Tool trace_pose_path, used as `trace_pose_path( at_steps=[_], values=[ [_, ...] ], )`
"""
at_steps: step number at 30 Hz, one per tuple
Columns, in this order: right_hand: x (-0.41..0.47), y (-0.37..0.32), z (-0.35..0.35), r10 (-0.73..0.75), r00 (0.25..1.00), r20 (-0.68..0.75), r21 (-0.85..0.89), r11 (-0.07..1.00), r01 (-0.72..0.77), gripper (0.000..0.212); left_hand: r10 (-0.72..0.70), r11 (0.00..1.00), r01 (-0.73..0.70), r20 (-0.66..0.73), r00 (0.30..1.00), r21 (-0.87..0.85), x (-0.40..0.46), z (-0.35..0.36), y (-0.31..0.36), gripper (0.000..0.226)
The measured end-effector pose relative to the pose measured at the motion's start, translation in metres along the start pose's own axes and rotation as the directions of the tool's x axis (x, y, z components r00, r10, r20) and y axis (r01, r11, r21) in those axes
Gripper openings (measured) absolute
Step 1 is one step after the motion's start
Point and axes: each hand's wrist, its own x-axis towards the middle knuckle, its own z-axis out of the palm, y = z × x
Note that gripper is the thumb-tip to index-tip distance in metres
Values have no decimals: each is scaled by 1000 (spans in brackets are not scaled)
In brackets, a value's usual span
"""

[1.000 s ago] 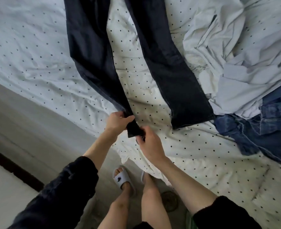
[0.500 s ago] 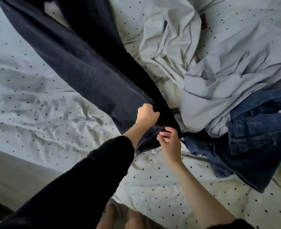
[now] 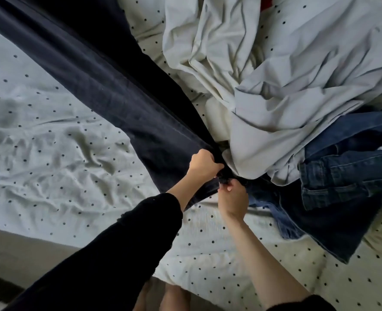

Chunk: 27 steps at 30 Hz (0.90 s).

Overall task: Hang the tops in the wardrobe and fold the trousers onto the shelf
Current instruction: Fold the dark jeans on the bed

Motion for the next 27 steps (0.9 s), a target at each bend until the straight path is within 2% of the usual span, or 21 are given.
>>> trace_pose_path(
  at_steps=[4, 6, 8, 10, 13, 15, 17, 21, 24, 27],
  values=[
    [23, 3, -4, 168, 974, 153, 157, 969, -192, 32, 43, 996, -50, 88, 995, 75, 2, 2, -4, 40],
    [27, -1, 1, 274, 945, 177, 218, 926, -309, 30, 72, 993, -84, 144, 987, 79, -5, -5, -14, 37],
    [21, -3, 7, 329, 927, 181, 214, 907, -364, 29, 118, 987, -134, 158, 980, 91, -14, -13, -29, 29],
    [7, -4, 8, 326, 930, 172, 125, 929, -348, 39, 131, 988, -139, 123, 984, 60, -23, -24, -45, 27],
    [-16, -11, -1, 236, 958, 161, 1, 971, -240, 42, 135, 991, -135, 12, 991, 13, -30, -45, -60, 32],
    [-29, -32, -10, 112, 972, 205, -103, 990, -93, 37, 118, 993, -119, -44, 992, -17, -35, -65, -64, 31],
    [-47, -73, -17, -63, 966, 253, -130, 987, 98, 32, 132, 989, -138, -106, 986, -60, -45, -99, -68, 32],
    [-63, -167, -18, -351, 882, 314, -155, 898, 412, 35, 143, 978, -174, -238, 961, -112, -55, -173, -72, 31],
    [-79, -254, -4, -485, 800, 352, -154, 814, 561, 36, 205, 945, -282, -371, 906, -166, -59, -257, -82, 30],
    [-87, -337, 15, -593, 735, 328, -137, 740, 658, 36, 214, 929, -336, -516, 829, -154, -52, -341, -93, 30]
  ],
)
